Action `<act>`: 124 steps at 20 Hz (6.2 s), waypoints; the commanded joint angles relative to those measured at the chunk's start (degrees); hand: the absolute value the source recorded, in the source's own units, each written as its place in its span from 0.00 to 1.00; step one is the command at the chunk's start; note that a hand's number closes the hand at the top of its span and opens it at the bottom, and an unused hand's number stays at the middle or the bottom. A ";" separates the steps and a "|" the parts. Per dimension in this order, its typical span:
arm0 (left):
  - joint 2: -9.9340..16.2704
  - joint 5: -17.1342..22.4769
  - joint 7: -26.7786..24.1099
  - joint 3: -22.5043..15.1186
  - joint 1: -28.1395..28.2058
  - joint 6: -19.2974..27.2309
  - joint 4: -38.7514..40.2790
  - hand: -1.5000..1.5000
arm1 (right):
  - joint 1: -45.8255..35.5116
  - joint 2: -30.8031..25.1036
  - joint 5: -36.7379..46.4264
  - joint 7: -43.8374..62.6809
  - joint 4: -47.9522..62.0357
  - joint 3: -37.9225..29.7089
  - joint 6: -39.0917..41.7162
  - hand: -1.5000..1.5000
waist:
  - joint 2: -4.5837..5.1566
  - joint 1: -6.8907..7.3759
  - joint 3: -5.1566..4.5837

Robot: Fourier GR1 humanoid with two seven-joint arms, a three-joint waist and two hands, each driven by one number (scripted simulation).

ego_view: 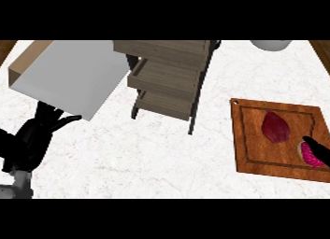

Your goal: Pick the cupcake from the cutting board and place it in the tiered basket

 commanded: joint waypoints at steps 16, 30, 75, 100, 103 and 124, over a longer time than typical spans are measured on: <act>-0.23 1.49 -0.65 2.62 -0.84 -4.65 5.30 0.50 | -15.20 -1.63 6.62 51.26 -15.13 8.31 30.36 0.00 | 0.34 0.72 0.82; -2.14 -0.52 0.79 3.26 0.24 -5.15 2.90 0.50 | -9.44 5.34 19.83 41.13 -4.67 5.63 26.69 0.00 | 0.21 0.21 0.95; -5.87 -5.09 6.15 5.65 0.25 -5.26 -1.35 0.50 | -31.41 -12.29 -21.81 3.93 -36.50 -23.64 55.69 1.00 | -0.27 -0.22 0.89; -7.72 -7.80 6.18 6.00 -2.15 -6.75 0.32 0.50 | -86.10 7.35 -15.02 32.32 -5.98 11.17 47.42 1.00 | 0.23 1.75 0.83; -8.75 -7.32 6.84 6.06 -2.01 -6.35 -0.73 0.50 | -89.47 11.84 -13.56 36.31 -4.01 13.22 46.80 1.00 | 0.07 1.43 0.84; -10.06 -9.19 3.14 7.24 -0.26 -9.08 1.32 0.50 | -84.67 22.40 8.06 17.80 13.62 10.17 30.85 1.00 | 0.45 1.27 0.92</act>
